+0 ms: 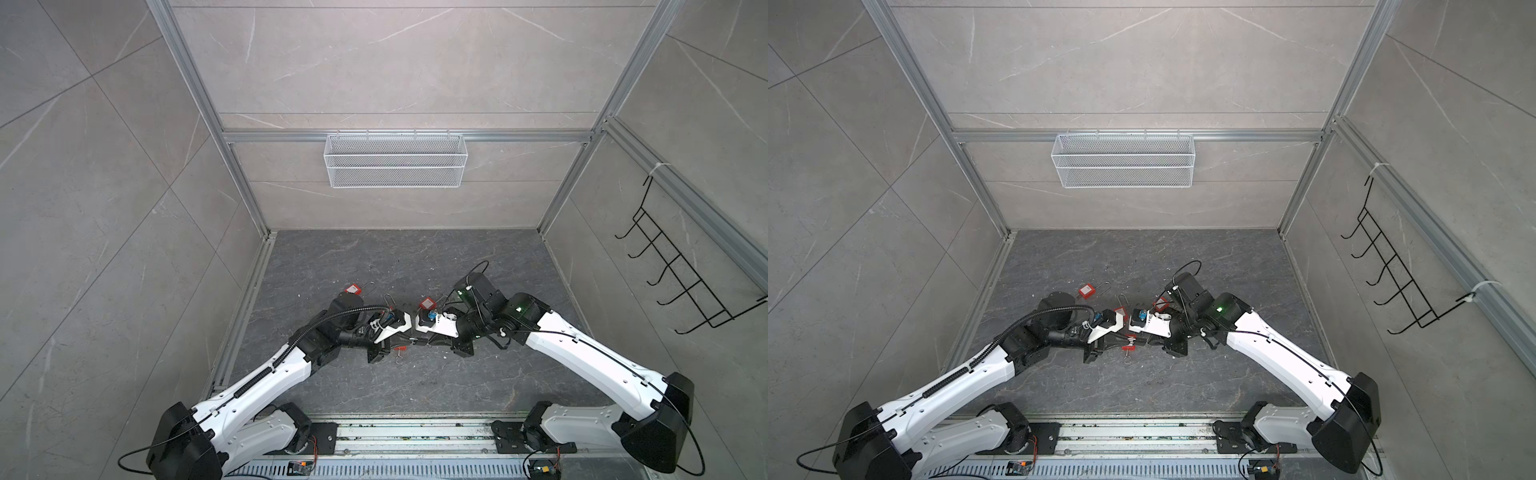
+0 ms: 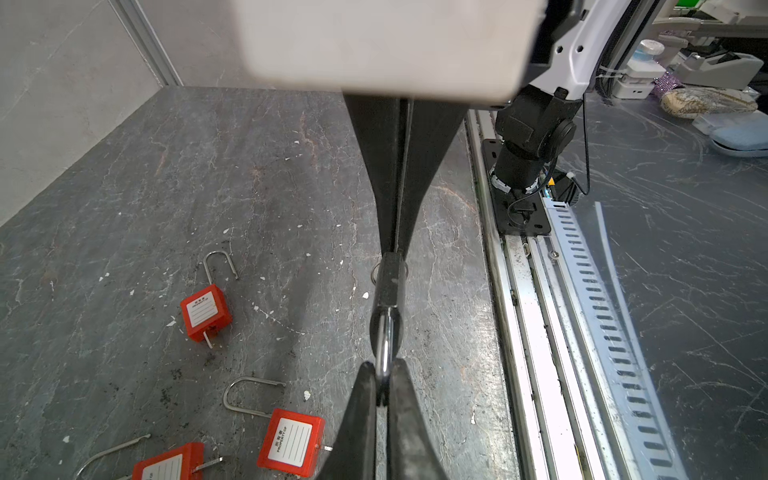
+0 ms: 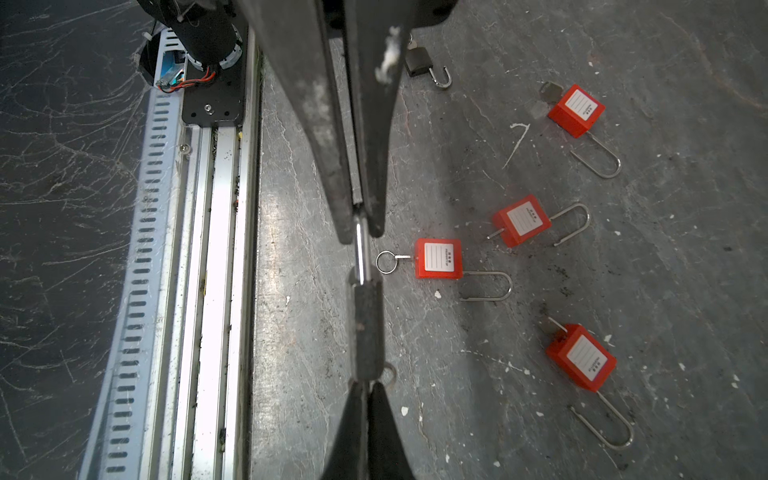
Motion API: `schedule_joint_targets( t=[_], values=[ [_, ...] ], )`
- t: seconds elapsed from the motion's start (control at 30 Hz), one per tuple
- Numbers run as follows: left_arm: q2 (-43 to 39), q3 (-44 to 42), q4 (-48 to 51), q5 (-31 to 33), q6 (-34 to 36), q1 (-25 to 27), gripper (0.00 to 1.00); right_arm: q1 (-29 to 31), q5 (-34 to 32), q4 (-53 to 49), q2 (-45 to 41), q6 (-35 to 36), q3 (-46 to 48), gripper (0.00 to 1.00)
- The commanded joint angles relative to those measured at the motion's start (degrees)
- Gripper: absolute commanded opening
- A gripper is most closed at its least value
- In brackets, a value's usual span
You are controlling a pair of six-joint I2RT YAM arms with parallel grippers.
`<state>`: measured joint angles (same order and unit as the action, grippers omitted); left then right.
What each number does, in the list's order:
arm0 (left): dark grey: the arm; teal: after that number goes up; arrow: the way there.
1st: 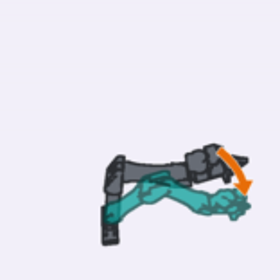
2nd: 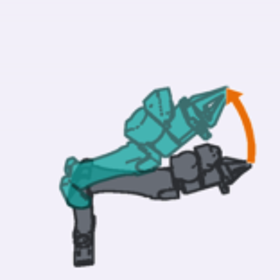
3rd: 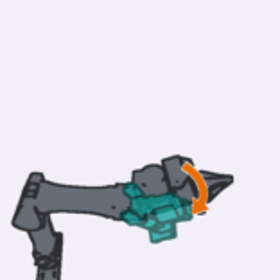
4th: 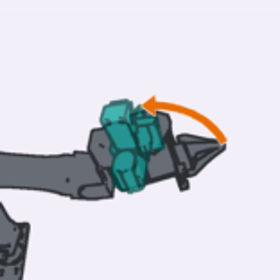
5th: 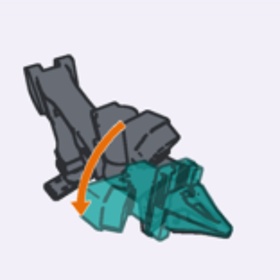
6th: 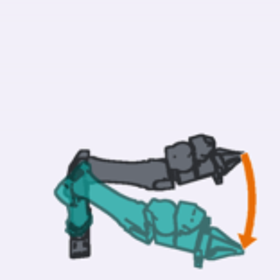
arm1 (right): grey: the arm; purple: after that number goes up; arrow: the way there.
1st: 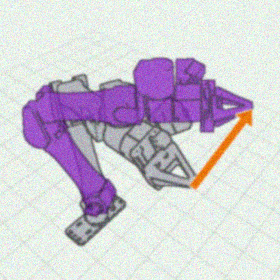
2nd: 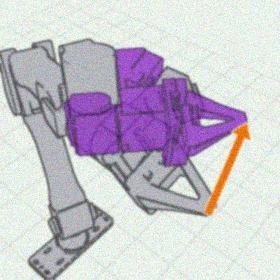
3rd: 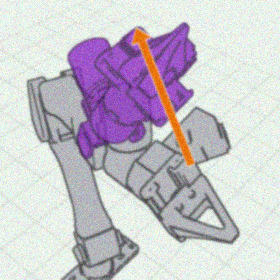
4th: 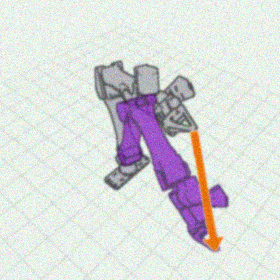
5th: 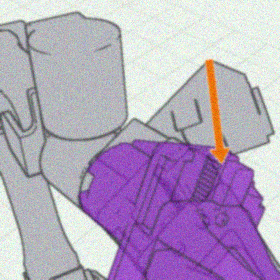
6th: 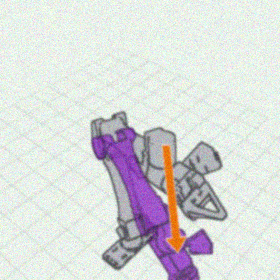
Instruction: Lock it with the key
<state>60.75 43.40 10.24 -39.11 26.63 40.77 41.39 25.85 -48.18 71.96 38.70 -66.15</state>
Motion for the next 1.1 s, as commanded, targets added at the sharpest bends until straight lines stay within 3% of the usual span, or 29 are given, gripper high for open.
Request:
schedule_joint_targets(
  t=[0.0, 0.23, 0.43, 0.53, 0.93, 1.07],
  values=[
    [0.2, 3.3, 2.5, -1.9, 2.6, -0.6, 0.00, -2.9, -1.0, -2.4, -2.7, 0.6, 2.8, 0.00],
    [3.3, 7.2, 8.1, -1.3, 5.4, -1.2, 0.00, -8.7, -0.6, -2.5, -6.9, -0.6, 7.3, 0.00],
    [12.6, 17.2, 22.0, 0.7, 10.1, -1.1, 0.00, -17.8, -3.5, 3.2, -11.6, -8.3, 11.0, 0.00],
    [17.4, 20.8, 25.1, 1.6, 11.6, -1.0, 0.00, -19.9, -1.7, 2.0, -11.7, -10.3, 11.2, 0.00],
    [41.6, 42.6, 46.0, 2.7, 18.8, 4.8, 0.00, -28.3, -16.2, 4.6, -15.2, -17.5, 13.2, 0.00],
    [47.1, 47.1, 47.4, 3.5, 17.7, 6.5, 0.00, -29.4, -16.1, 5.6, -16.0, -18.9, 14.0, 0.00]
  ],
)
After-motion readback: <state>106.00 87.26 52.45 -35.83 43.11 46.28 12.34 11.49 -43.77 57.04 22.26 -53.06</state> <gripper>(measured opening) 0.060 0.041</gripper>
